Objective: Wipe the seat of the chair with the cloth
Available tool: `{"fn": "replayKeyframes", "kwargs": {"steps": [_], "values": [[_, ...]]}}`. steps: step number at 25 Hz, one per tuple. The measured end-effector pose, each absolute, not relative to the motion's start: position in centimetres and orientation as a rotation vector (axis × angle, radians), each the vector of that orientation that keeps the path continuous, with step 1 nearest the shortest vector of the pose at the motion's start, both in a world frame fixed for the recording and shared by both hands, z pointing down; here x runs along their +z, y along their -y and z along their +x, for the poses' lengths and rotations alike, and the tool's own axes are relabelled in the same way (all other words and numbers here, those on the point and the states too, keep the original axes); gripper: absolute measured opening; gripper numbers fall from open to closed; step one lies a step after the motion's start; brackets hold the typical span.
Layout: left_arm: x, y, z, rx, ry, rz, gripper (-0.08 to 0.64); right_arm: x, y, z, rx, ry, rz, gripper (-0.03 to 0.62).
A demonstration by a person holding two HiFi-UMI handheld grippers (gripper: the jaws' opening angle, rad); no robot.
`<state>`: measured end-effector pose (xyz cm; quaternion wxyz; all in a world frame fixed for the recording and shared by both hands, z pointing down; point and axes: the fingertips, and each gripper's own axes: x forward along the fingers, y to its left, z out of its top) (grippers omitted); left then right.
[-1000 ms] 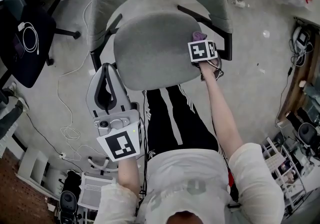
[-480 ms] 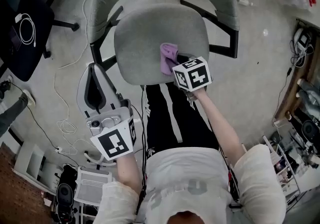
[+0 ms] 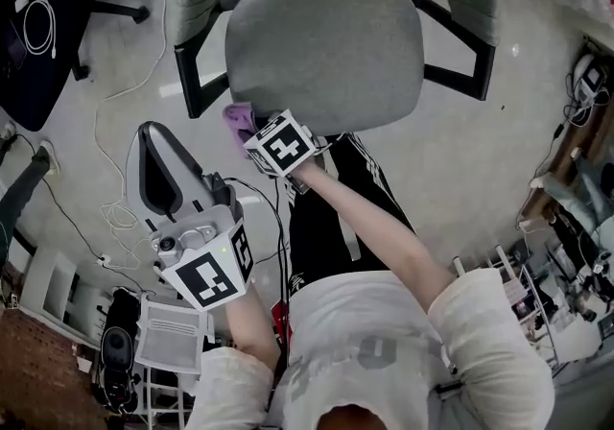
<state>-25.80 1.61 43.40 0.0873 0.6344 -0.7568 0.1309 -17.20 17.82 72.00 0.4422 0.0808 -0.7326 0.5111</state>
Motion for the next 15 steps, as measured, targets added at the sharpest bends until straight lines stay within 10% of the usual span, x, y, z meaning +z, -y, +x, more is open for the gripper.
{"fn": "replayKeyframes", "kwargs": {"steps": [15], "values": [[41.1,1.1,-24.2,0.376,2.204,2.001,0.012,74.4,-15.2,-7.3,1.130,1.721,0.417,0.091]]}}
